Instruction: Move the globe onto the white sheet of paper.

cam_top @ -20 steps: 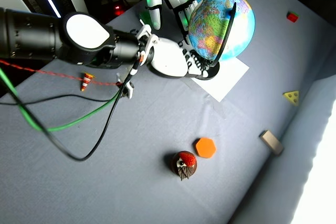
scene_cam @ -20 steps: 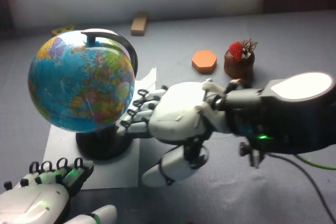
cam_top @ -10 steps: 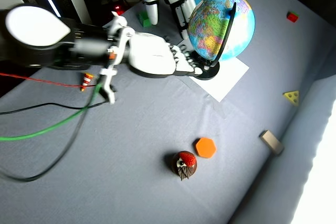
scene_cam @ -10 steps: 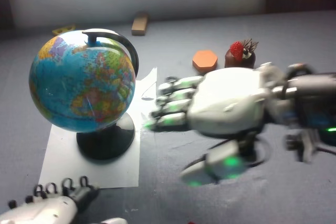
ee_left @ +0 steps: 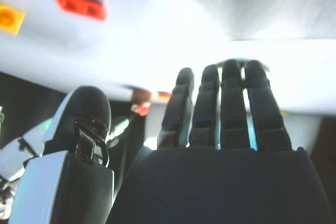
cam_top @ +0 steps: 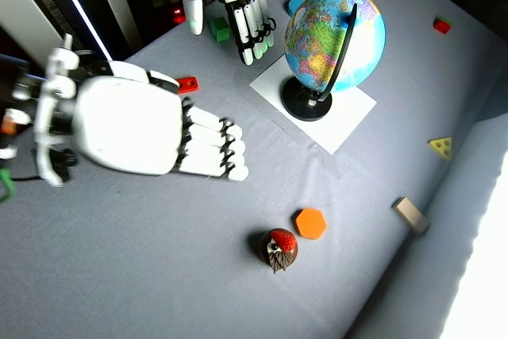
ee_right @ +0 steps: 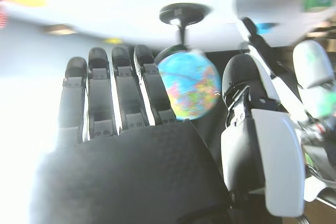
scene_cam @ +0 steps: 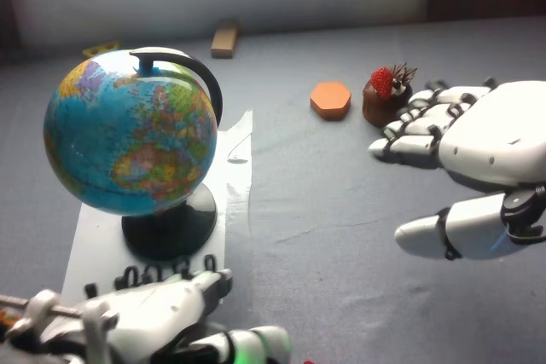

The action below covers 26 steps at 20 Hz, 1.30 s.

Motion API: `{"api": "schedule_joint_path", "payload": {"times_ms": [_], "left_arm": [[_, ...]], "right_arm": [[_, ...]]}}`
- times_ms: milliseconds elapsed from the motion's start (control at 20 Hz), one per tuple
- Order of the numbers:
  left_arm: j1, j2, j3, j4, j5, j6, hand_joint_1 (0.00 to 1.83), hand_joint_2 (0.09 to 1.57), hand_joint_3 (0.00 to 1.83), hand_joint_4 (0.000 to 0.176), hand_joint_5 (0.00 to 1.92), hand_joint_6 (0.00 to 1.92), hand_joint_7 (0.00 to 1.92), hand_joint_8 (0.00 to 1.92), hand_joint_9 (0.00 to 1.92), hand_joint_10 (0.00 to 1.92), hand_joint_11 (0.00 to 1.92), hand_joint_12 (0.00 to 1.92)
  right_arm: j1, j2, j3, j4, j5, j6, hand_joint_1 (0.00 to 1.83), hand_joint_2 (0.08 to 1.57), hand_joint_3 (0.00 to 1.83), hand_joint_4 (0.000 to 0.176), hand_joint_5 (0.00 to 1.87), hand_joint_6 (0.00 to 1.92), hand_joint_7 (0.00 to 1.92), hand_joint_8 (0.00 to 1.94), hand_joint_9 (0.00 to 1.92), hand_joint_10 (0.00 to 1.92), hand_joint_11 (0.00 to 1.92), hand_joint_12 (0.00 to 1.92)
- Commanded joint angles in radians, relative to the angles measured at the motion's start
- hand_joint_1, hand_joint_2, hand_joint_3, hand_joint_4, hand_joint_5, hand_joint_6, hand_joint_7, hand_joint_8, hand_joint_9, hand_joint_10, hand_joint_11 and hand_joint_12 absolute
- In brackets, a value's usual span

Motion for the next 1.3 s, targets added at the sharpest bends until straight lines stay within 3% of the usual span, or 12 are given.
{"api": "schedule_joint_path", "payload": {"times_ms": [0, 150, 350, 400, 500, 600, 800, 900, 1000, 1150, 1200, 1250], "left_arm": [[-0.025, -0.008, -0.006, 0.01, -0.044, 0.028, 0.0, 1.26, 0.0, 0.043, 0.05, 0.01, 0.02, 0.0, 0.03, 0.0, 0.01, 0.0], [-0.119, -0.034, -0.011, -0.097, -0.095, 0.09, 0.0, 1.26, 0.0, 0.043, 0.06, 0.01, 0.03, 0.0, 0.04, 0.0, 0.02, 0.01], [-0.237, -0.065, -0.004, -0.193, -0.145, 0.181, 0.0, 1.26, 0.0, 0.043, 0.06, 0.01, 0.03, 0.0, 0.04, 0.0, 0.02, 0.01], [-0.263, -0.07, -0.002, -0.214, -0.156, 0.205, 0.0, 1.26, 0.0, 0.042, 0.08, 0.02, 0.05, 0.01, 0.06, 0.01, 0.02, 0.01], [-0.291, -0.077, -0.008, -0.23, -0.177, 0.208, 0.0, 1.27, 0.0, 0.019, 0.36, 0.01, 0.38, 0.02, 0.35, 0.01, 0.0, 0.54], [-0.292, -0.077, -0.01, -0.248, -0.178, 0.208, 0.0, 1.27, 0.0, 0.0, 0.57, 0.04, 0.67, 0.03, 0.64, 0.1, 0.11, 1.22], [-0.297, -0.078, -0.01, -0.236, -0.178, 0.208, 0.0, 1.29, 0.0, 0.0, 0.92, 0.16, 1.05, 0.11, 0.71, 0.88, 0.35, 1.53], [-0.3, -0.078, -0.011, -0.227, -0.178, 0.208, 0.11, 1.33, 0.0, 0.0, 0.88, 0.62, 1.06, 0.39, 0.75, 1.15, 0.42, 1.66], [-0.309, -0.078, -0.01, -0.221, -0.181, 0.208, 0.27, 1.37, 0.0, 0.0, 0.9, 1.01, 0.9, 1.24, 0.82, 1.56, 0.53, 1.87], [-0.324, -0.077, -0.011, -0.217, -0.186, 0.208, 0.31, 1.38, 0.0, 0.0, 0.9, 1.1, 0.85, 1.45, 0.82, 1.68, 0.55, 1.91], [-0.327, -0.077, -0.012, -0.216, -0.187, 0.208, 0.61, 1.37, 0.0, 0.0, 0.9, 1.58, 0.91, 1.81, 0.98, 1.87, 0.79, 1.92], [-0.329, -0.077, -0.014, -0.215, -0.187, 0.208, 0.61, 1.37, 0.0, 0.0, 0.9, 1.58, 0.91, 1.81, 0.98, 1.87, 0.79, 1.92]], "right_arm": [[0.026, 0.006, -0.026, 0.07, -0.098, -0.066, 0.0, 1.18, 0.0, 0.0, 0.14, 0.01, 0.12, 0.0, 0.12, 0.01, 0.0, 0.0], [0.074, 0.009, -0.08, 0.385, -0.195, -0.275, 0.0, 1.18, 0.0, 0.0, 0.13, 0.0, 0.12, 0.0, 0.12, 0.01, 0.0, 0.0], [0.101, 0.01, -0.126, 0.393, -0.196, -0.24, 0.0, 1.18, 0.0, 0.0, 0.17, 0.01, 0.15, 0.01, 0.14, 0.02, 0.01, 0.0], [0.106, 0.01, -0.134, 0.393, -0.199, -0.21, 0.0, 1.18, 0.0, 0.0, 0.24, 0.0, 0.22, 0.03, 0.2, 0.0, 0.0, 0.21], [0.116, 0.011, -0.148, 0.393, -0.198, -0.196, 0.0, 1.18, 0.0, 0.0, 0.51, 0.09, 0.56, 0.08, 0.53, 0.12, 0.0, 1.21], [0.122, 0.011, -0.148, 0.393, -0.198, -0.184, 0.0, 1.19, 0.0, 0.0, 0.7, 0.23, 0.76, 0.12, 0.63, 0.42, 0.01, 1.51], [0.119, 0.012, -0.149, 0.393, -0.175, -0.2, 0.05, 1.23, 0.0, 0.0, 0.69, 1.12, 0.81, 0.87, 0.6, 1.33, 0.3, 1.81], [0.118, 0.013, -0.15, 0.393, -0.173, -0.204, 0.15, 1.26, 0.01, 0.0, 0.76, 1.38, 0.85, 1.27, 0.71, 1.66, 0.6, 1.92], [0.121, 0.013, -0.15, 0.393, -0.173, -0.203, 0.38, 1.33, 0.02, 0.0, 0.83, 1.59, 0.95, 1.58, 0.91, 1.83, 0.92, 1.92], [0.12, 0.013, -0.15, 0.393, -0.169, -0.202, 0.43, 1.34, 0.02, 0.0, 0.84, 1.64, 0.96, 1.64, 0.94, 1.88, 0.98, 1.92], [0.119, 0.013, -0.15, 0.393, -0.165, -0.203, 0.77, 1.12, 0.57, 0.0, 0.63, 1.82, 1.0, 1.88, 1.06, 1.91, 1.08, 1.92], [0.119, 0.013, -0.15, 0.393, -0.162, -0.205, 0.77, 1.12, 0.57, 0.0, 0.63, 1.82, 1.0, 1.88, 1.06, 1.91, 1.08, 1.92]]}}
